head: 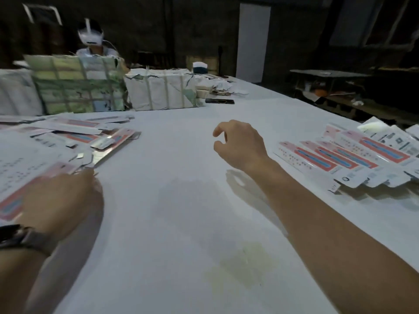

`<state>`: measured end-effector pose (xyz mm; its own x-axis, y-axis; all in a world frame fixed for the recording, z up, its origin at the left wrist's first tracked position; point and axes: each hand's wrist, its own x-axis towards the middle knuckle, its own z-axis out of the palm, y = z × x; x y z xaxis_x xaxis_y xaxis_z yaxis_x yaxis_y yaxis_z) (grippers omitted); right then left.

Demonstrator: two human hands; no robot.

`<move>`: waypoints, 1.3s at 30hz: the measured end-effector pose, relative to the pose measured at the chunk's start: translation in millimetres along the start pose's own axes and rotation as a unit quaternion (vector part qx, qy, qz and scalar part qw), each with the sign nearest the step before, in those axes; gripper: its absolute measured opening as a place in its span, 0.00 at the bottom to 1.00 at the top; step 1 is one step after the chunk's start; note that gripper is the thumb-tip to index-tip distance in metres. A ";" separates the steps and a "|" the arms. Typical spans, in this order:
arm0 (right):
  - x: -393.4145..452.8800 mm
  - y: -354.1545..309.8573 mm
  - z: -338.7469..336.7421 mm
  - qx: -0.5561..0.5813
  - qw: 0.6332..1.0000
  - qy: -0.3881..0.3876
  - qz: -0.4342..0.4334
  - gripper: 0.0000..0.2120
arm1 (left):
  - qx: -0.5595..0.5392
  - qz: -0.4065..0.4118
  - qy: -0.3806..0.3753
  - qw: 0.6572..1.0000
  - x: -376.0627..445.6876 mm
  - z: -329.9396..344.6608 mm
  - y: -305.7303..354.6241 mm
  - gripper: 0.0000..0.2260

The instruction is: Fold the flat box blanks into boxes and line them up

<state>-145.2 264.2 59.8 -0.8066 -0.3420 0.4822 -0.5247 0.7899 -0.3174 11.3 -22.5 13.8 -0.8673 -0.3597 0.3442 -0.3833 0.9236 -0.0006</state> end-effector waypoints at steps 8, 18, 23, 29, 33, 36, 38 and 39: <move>-24.3 -47.3 24.9 0.029 0.992 -0.040 -0.115 0.09 | 0.044 -0.094 -0.032 0.994 -1.2 -15.1 0.9 0.14; -33.4 -55.2 40.9 0.026 0.986 -0.065 -0.151 0.07 | 0.030 -0.039 0.004 0.999 -7.9 -4.5 10.1 0.10; -37.2 -63.6 43.0 0.073 0.981 -0.027 -0.179 0.08 | -0.053 0.007 0.073 0.996 -9.0 -26.2 29.1 0.18; -40.4 -81.8 35.6 0.306 0.939 0.023 -0.153 0.11 | -0.411 0.099 0.179 0.888 -24.6 -58.6 68.8 0.22; -44.7 -89.9 22.5 0.425 0.892 0.041 -0.148 0.18 | -0.665 0.059 0.093 0.739 -30.4 -70.7 74.8 0.16; -44.0 -87.2 19.6 0.435 0.890 0.037 -0.129 0.21 | -0.777 0.008 -0.052 0.627 -31.1 -65.6 78.4 0.18; -42.8 -84.8 21.6 0.460 0.879 -0.012 -0.125 0.24 | -0.786 0.011 -0.103 0.609 -27.7 -59.2 84.5 0.18; -43.2 -83.6 23.7 0.474 0.871 -0.037 -0.124 0.25 | -0.790 0.017 -0.114 0.602 -25.5 -54.8 87.6 0.20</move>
<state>-72.9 200.9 46.1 -0.6333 -0.5015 0.5893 -0.6465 -0.0758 -0.7592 17.2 74.8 56.3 -0.9564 -0.1784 0.2312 0.2602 -0.1617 0.9519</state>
